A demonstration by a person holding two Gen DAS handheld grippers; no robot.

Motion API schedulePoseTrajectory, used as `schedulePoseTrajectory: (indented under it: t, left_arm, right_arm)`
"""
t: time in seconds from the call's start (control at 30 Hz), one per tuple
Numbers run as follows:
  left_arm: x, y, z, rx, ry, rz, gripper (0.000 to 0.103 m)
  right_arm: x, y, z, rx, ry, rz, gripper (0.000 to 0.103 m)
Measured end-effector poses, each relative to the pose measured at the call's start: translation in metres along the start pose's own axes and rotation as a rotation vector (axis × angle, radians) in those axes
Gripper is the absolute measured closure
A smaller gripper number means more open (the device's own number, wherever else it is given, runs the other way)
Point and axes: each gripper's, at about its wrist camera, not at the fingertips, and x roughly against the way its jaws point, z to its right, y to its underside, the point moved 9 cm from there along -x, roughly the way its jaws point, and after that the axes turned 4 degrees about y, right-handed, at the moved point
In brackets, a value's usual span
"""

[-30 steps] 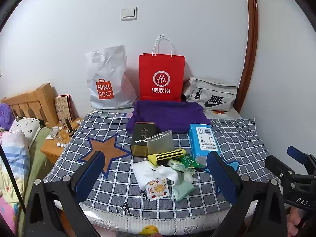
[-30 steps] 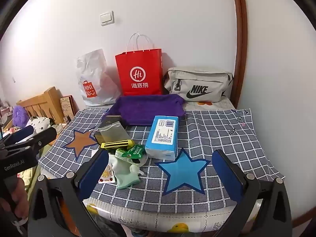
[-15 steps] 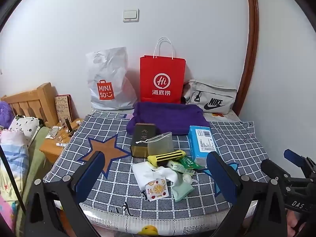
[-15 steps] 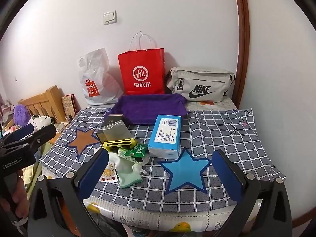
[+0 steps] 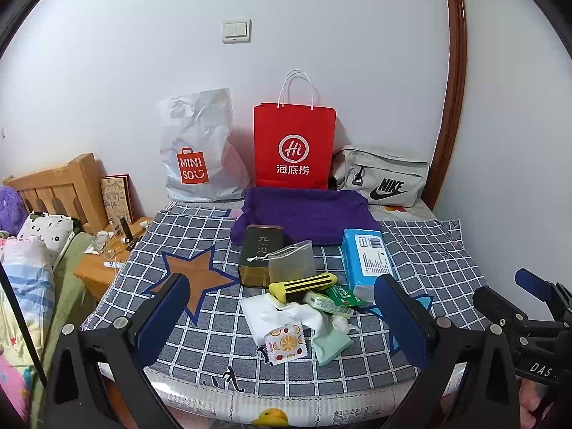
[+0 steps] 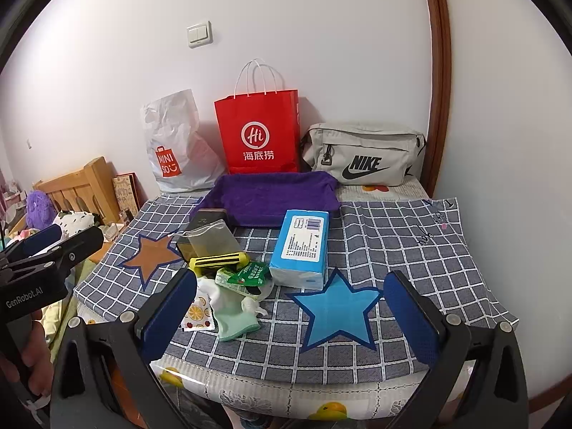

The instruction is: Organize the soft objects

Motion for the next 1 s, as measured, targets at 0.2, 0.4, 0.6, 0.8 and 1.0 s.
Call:
schedulePoseTrajectory:
  t: [0.2,0.4,0.6,0.8,1.0]
  left_arm:
    - [0.0003,0.001,0.0003,0.001,0.0,0.0,0.0]
    - [0.0,0.0005,0.0005,-0.001,-0.001,0.001,0.0]
    - [0.0004,0.0006,0.0004,0.0,0.0,0.002,0.0]
    - [0.001,0.0009,0.0016,-0.002,0.002,0.001,0.0]
    - [0.0012,0.0014,0.0022,-0.003,0.002,0.002,0.0]
  right_arm:
    - [0.0013,-0.0007,0.0016,-0.004,0.0,0.001,0.0]
    - [0.0024,-0.0028,0.0043,-0.006,0.0,0.007,0.0]
    - [0.0039,-0.0046,0.0049,-0.008,0.001,0.01,0.0]
    - [0.0044,-0.0048,0.0054,-0.009,0.001,0.011,0.0]
    - [0.0049,-0.0047,0.0053,-0.009,0.0,0.011,0.0]
